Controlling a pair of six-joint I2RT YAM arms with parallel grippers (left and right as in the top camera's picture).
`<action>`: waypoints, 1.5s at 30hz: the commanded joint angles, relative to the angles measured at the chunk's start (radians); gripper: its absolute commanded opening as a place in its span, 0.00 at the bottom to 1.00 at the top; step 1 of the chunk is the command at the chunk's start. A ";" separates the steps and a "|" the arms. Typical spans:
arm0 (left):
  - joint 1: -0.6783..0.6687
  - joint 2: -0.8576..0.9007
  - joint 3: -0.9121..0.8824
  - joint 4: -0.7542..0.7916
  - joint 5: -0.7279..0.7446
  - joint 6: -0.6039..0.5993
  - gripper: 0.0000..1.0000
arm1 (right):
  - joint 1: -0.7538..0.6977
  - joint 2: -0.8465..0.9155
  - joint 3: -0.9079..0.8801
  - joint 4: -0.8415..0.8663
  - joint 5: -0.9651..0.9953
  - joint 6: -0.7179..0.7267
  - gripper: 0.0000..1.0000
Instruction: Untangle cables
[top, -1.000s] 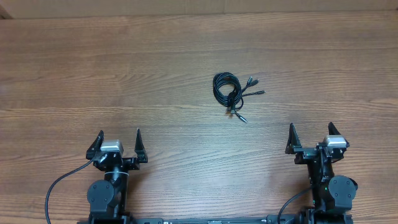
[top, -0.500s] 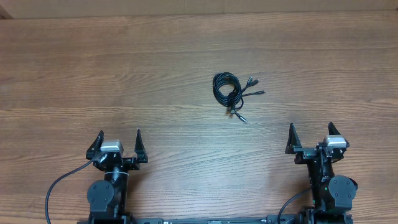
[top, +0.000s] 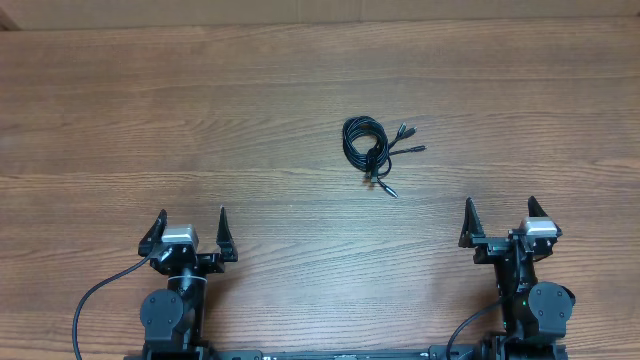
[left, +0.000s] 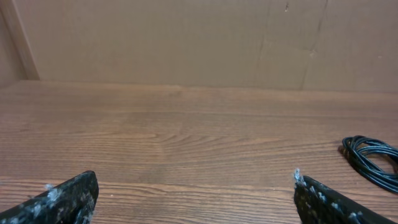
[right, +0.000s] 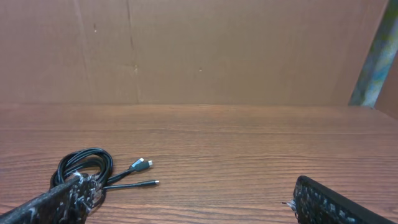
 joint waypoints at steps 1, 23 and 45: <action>0.006 -0.006 -0.003 0.001 0.005 0.022 1.00 | 0.005 -0.011 -0.010 0.003 0.002 -0.001 1.00; 0.006 -0.006 -0.003 -0.001 0.012 0.022 0.99 | 0.005 -0.011 -0.010 0.003 0.002 -0.001 1.00; 0.006 0.109 0.334 -0.317 0.014 0.022 0.99 | 0.005 -0.011 -0.010 0.003 0.002 -0.001 1.00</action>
